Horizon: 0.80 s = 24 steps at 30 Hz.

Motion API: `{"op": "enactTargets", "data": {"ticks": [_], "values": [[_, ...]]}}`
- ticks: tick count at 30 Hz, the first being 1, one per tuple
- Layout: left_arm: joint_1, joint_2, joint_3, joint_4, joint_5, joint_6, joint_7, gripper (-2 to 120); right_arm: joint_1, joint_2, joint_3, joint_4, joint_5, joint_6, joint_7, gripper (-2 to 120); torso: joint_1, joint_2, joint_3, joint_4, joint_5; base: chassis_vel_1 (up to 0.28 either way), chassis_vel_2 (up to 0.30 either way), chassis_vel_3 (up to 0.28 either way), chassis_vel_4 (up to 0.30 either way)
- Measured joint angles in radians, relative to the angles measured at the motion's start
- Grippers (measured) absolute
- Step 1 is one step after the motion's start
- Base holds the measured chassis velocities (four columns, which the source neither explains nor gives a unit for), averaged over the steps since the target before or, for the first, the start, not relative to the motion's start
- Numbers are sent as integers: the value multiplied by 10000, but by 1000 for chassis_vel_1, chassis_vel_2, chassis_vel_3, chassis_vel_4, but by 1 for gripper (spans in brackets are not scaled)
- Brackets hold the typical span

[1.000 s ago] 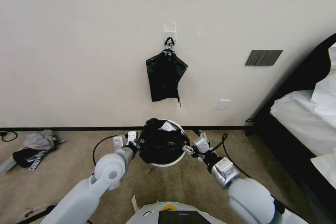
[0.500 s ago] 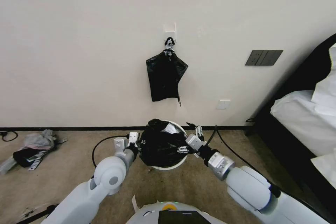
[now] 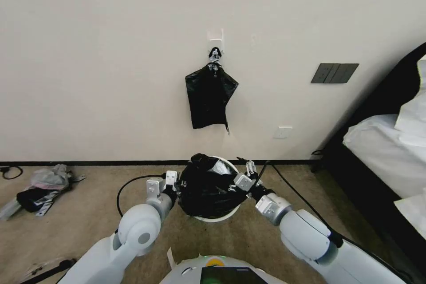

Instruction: Place a trash bag onto the trash bin.

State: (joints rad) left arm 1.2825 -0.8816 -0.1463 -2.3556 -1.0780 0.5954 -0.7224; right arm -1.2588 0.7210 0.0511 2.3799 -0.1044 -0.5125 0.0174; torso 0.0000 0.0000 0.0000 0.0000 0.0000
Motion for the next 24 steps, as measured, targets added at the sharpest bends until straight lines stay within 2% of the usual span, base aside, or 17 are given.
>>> {"op": "enactTargets", "data": {"ticks": [4, 7, 8, 12, 14, 15, 16, 18, 20, 22, 24], "values": [[131, 40, 27, -117, 47, 29, 28, 1, 40, -52, -25, -74, -375, 269, -73, 82, 0, 0, 0, 1, 0, 0, 0, 0, 0], [267, 92, 68, -232, 154, 52, 141, 1, -36, -56, -42, -176, -1276, 848, -242, 68, 0, 0, 0, 0, 0, 0, 0, 0, 0], [267, 92, 68, -232, 154, 52, 141, 1, -36, -56, -42, -176, -1276, 848, -242, 68, 0, 0, 0, 0, 0, 0, 0, 0, 0], [338, 165, 79, -326, 180, 66, 204, 1, -301, -56, 18, -211, -2140, 1754, -498, 50, 0, 0, 0, 0, 0, 0, 0, 0, 0], [343, 172, 79, -339, 180, 69, 206, 1, -316, -57, 28, -219, -2211, 1877, -524, 46, 0, 0, 0, 0, 0, 0, 0, 0, 0], [366, 191, 75, -368, 177, 72, 210, 1, -351, -57, 52, -235, -2339, 2195, -593, 39, 0, 0, 0, 0, 0, 0, 0, 0, 0], [366, 191, 75, -368, 177, 72, 210, 1, -351, -57, 52, -235, -2339, 2195, -593, 39, 0, 0, 0, 0, 0, 0, 0, 0, 0], [439, 211, 42, -415, 166, 74, 227, 1, -381, -61, 71, -260, -2400, 2547, -646, 28, 0, 0, 0, 0, 0, 0, 0, 0, 0], [481, 219, 18, -435, 161, 74, 238, 1, -399, -61, 78, -273, -2412, 2688, -655, 24, 0, 0, 0, 1, 0, 0, 0, 0, 0], [533, 244, -20, -450, 159, 66, 291, 1, -460, -76, 123, -281, -2413, 2951, -658, 14, 0, 0, 0, 1, 0, 0, 0, 0, 0], [541, 251, -29, -452, 160, 56, 319, 1, -492, -86, 144, -286, -2411, 3078, -658, 11, 0, 0, 0, 1, 0, 0, 0, 0, 0]]}}
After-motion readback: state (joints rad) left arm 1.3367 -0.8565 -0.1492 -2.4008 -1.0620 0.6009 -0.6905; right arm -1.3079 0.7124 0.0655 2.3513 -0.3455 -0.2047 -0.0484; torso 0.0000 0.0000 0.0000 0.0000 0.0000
